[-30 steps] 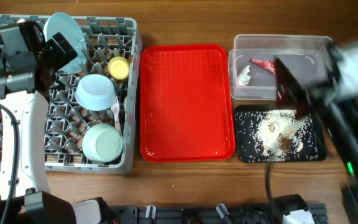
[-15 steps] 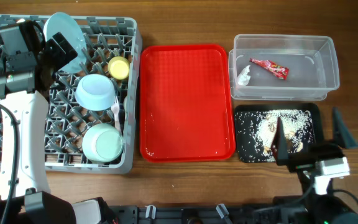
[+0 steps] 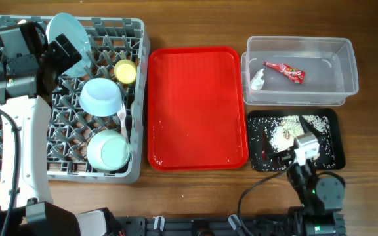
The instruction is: Sort waste into correct bins and load items into the dishwasher rack
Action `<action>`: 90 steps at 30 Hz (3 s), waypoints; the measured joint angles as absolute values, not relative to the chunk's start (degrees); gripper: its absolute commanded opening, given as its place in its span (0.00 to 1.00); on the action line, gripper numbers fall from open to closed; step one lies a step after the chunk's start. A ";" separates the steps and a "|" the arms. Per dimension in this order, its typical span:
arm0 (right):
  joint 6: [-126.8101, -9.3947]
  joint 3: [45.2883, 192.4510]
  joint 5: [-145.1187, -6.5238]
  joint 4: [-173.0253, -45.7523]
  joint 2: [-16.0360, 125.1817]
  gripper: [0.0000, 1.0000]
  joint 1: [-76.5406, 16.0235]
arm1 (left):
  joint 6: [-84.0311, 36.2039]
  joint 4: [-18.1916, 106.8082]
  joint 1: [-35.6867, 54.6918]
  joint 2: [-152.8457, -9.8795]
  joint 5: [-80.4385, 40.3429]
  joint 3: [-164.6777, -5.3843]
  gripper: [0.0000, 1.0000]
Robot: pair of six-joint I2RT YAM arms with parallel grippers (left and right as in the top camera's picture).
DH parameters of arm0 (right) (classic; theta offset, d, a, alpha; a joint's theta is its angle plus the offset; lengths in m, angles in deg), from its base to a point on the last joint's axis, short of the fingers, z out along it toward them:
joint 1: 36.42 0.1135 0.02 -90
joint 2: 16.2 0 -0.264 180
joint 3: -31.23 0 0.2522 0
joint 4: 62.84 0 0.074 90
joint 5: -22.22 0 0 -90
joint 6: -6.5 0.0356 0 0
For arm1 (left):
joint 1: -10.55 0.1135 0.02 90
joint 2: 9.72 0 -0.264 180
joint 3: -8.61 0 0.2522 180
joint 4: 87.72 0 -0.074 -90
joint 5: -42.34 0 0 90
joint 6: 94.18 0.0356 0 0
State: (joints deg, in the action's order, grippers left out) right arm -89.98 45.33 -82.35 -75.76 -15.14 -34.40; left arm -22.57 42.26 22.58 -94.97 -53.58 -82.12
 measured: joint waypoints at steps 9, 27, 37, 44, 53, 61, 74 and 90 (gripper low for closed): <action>-89.98 45.35 -82.35 -75.74 -15.07 1.00 -34.38 | -22.57 42.26 22.58 -94.97 -53.58 -82.12 1.00; -89.98 45.35 -82.35 -75.74 -14.92 1.00 -34.38 | -22.59 38.83 20.18 -81.46 -53.55 -78.54 1.00; -89.98 45.35 -82.35 -75.74 -14.66 1.00 -34.38 | -22.57 42.13 18.43 -40.76 -55.04 -41.86 1.00; -89.98 45.35 -82.35 -75.72 -14.62 1.00 -34.38 | -22.57 81.69 18.41 -19.72 -44.53 -15.24 1.00; -89.98 45.35 -82.35 -75.74 -14.59 1.00 -34.38 | -22.57 77.43 16.86 -10.82 -41.53 -7.37 1.00; -89.98 45.35 -82.35 -75.76 -14.59 1.00 -34.38 | -15.82 74.50 12.40 -10.45 -41.99 -5.95 1.00; -89.98 45.35 -82.35 -75.74 -14.59 1.00 -34.38 | -13.24 74.50 11.98 -10.45 -41.99 -5.95 1.00; -89.98 45.35 -82.35 -75.74 -14.59 1.00 -34.38 | -13.21 74.50 11.98 -10.45 -41.99 -5.95 1.00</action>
